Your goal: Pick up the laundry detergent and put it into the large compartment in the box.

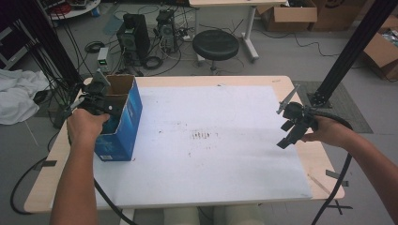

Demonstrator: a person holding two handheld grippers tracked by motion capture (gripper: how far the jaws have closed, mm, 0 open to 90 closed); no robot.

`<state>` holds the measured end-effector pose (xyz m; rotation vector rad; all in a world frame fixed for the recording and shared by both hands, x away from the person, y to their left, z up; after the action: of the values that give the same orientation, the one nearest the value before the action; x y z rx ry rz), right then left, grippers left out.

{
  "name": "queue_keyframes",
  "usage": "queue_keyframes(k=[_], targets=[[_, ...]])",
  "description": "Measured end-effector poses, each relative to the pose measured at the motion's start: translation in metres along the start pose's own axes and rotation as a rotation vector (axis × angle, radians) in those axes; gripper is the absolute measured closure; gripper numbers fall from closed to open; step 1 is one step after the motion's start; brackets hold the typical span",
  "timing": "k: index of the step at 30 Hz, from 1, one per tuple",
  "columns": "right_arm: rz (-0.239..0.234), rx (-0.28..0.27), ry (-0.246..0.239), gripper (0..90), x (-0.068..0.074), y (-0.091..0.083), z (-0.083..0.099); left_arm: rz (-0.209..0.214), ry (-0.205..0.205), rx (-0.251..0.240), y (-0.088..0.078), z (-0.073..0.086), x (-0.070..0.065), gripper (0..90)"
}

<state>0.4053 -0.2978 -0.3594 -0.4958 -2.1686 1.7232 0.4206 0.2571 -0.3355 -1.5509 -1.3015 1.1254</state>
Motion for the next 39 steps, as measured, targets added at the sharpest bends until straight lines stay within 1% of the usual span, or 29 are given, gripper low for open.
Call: queue_keyframes(k=[4,5,6,11,18,24,26,27,28,29,34,36,39], targets=[[0.0,-0.002,-0.004,16.5,0.002,-0.001,-0.002,0.01,0.0,-0.01,-0.005,0.001,0.001,30.0],[0.0,0.0,-0.006,16.5,0.002,-0.001,-0.002,0.013,-0.006,-0.018,-0.006,0.0,0.0,29.9],[-0.001,-0.001,-0.007,16.5,0.003,-0.002,-0.002,0.013,-0.002,-0.017,-0.008,0.0,0.0,29.8],[0.001,-0.003,-0.007,16.5,0.004,-0.004,-0.002,-0.001,0.0,-0.045,-0.02,-0.003,-0.003,28.4],[0.006,-0.009,-0.009,16.5,0.005,-0.006,-0.001,-0.019,0.027,-0.063,-0.04,-0.007,-0.007,27.9],[0.009,-0.004,-0.01,16.5,0.005,-0.006,0.0,-0.019,0.047,-0.065,-0.052,-0.008,-0.013,27.5],[0.009,-0.006,-0.012,16.5,0.005,-0.006,0.0,-0.012,0.04,-0.077,-0.056,-0.009,-0.015,27.2],[0.011,-0.008,-0.012,16.5,0.005,-0.006,0.0,-0.004,0.039,-0.077,-0.058,-0.009,-0.016,27.1],[0.011,-0.009,-0.016,16.5,0.005,-0.006,0.0,-0.006,0.038,-0.075,-0.06,-0.01,-0.017,27.1],[0.01,-0.009,-0.014,16.5,0.005,-0.007,0.0,-0.011,0.04,-0.076,-0.062,-0.01,-0.017,26.6],[0.008,-0.015,-0.016,16.5,0.005,-0.007,0.0,0.005,0.064,-0.085,-0.07,-0.012,-0.026,25.7],[0.008,-0.015,-0.016,16.5,0.005,-0.006,0.0,0.003,0.071,-0.098,-0.073,-0.012,-0.03,25.7],[0.007,-0.016,-0.021,16.5,0.006,-0.006,0.0,0.02,0.074,-0.113,-0.076,-0.014,-0.036,24.6]])
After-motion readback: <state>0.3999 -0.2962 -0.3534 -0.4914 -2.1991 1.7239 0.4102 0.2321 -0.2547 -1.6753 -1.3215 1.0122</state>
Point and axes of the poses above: each handheld gripper's, and its own axes: y roughly forward along the jaws, z roughly out of its underside, x roughly to its left, the point moved 5 cm from there along y, roughly forward along the jaws, and after that the axes turned 5 degrees about z, right-handed, at the moved point
